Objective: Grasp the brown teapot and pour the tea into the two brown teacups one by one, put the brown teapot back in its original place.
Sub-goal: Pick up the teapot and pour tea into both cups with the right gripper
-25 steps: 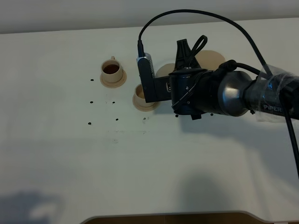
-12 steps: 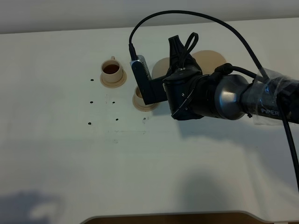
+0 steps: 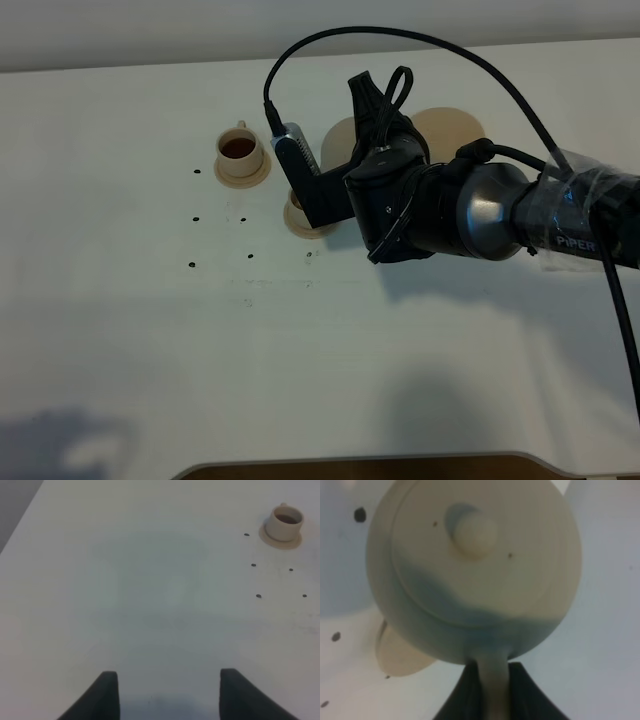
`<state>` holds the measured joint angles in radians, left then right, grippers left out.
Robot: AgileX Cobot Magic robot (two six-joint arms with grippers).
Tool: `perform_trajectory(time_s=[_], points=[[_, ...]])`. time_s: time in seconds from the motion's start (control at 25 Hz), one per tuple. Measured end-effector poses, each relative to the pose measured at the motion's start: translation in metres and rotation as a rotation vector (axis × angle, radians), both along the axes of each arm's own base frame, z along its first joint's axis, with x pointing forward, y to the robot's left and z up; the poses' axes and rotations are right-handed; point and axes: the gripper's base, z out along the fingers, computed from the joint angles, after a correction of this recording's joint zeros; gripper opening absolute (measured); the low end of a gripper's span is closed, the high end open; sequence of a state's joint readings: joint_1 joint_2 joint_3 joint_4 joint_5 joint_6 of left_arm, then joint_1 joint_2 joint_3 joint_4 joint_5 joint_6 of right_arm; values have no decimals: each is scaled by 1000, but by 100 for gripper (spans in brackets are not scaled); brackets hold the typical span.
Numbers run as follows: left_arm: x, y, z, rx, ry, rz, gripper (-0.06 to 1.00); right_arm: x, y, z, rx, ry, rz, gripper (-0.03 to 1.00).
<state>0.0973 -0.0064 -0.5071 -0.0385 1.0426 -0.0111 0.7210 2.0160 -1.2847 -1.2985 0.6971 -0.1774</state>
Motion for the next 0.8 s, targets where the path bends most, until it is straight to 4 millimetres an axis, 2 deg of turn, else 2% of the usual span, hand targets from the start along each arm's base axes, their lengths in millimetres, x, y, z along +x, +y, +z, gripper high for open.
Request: perform_trajectory(time_s=[0.8], points=[[0,0,0,0,0,0,49,3,-1,4,-141,-33,84,11]])
